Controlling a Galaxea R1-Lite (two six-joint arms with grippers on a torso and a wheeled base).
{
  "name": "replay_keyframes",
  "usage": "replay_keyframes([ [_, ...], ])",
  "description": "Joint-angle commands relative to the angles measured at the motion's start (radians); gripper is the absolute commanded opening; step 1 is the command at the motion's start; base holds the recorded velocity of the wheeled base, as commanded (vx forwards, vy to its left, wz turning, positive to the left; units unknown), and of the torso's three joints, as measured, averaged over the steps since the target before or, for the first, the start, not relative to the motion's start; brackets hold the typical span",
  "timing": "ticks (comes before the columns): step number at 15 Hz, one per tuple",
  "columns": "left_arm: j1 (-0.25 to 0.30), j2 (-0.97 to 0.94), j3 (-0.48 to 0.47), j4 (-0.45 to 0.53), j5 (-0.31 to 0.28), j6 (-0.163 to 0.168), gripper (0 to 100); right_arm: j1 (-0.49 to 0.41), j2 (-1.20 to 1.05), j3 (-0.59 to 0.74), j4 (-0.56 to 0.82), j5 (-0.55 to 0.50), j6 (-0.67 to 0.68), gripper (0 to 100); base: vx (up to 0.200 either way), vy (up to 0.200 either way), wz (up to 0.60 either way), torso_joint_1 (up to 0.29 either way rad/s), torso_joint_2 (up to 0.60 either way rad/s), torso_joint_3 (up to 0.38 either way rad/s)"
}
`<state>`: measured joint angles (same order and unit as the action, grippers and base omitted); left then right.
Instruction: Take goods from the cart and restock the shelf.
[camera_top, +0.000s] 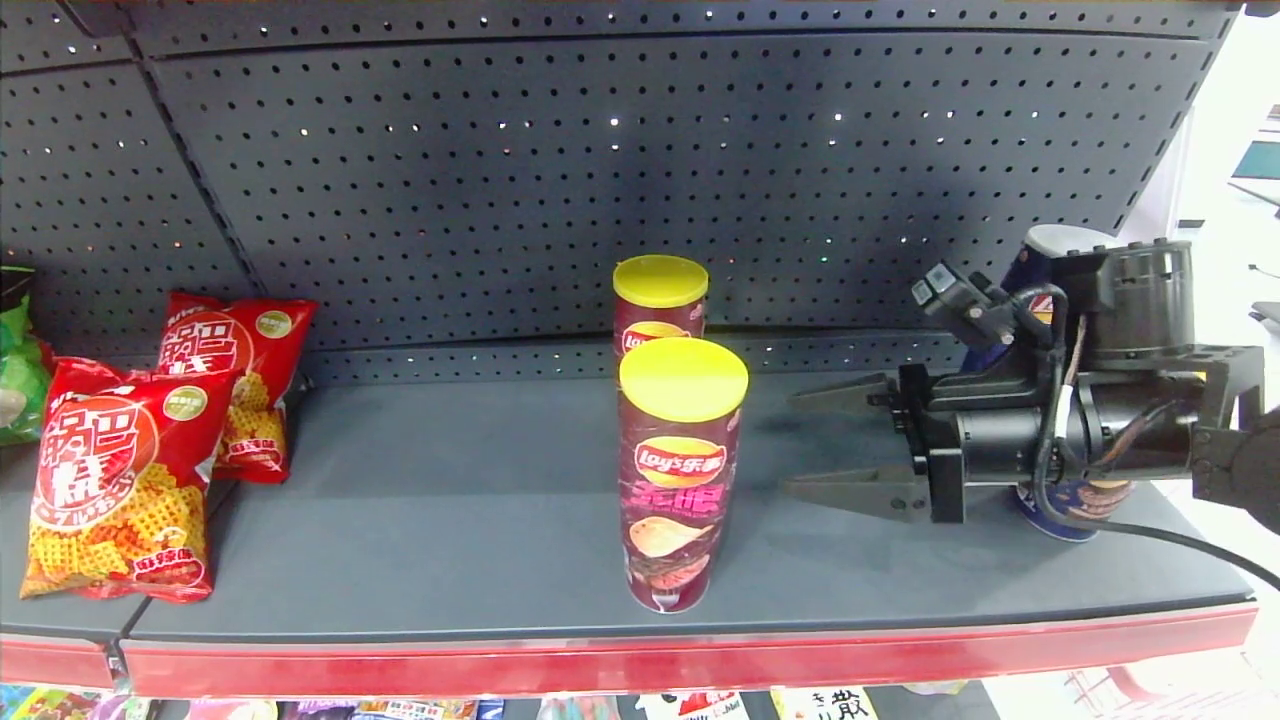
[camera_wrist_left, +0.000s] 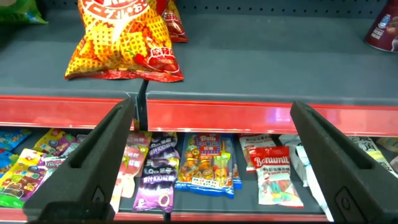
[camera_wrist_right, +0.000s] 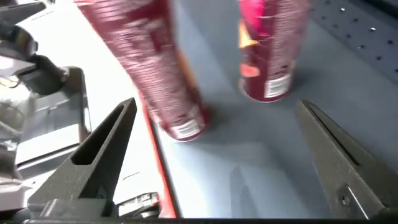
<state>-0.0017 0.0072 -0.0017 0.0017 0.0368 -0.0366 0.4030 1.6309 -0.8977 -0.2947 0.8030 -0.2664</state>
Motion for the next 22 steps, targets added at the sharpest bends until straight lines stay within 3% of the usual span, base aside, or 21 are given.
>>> replay_keyframes([
  [1, 0.0, 0.002, 0.0, 0.0, 0.0, 0.0, 100, 0.025, -0.026, 0.013, 0.0, -0.007, -0.001, 100, 0.0, 0.0, 0.0, 0.0, 0.0, 0.0],
  [4, 0.0, 0.002, 0.0, 0.0, 0.0, 0.0, 100, 0.077, -0.013, 0.013, -0.001, -0.071, -0.001, 100, 0.0, 0.0, 0.0, 0.0, 0.0, 0.0],
  [10, 0.0, 0.002, 0.0, 0.0, 0.0, 0.0, 100, 0.119, 0.05, -0.009, -0.035, -0.091, 0.006, 100, 0.0, 0.0, 0.0, 0.0, 0.0, 0.0],
  [22, 0.0, 0.002, 0.0, 0.0, 0.0, 0.0, 100, 0.117, 0.135, -0.064, -0.064, -0.091, 0.009, 100, 0.0, 0.0, 0.0, 0.0, 0.0, 0.0],
])
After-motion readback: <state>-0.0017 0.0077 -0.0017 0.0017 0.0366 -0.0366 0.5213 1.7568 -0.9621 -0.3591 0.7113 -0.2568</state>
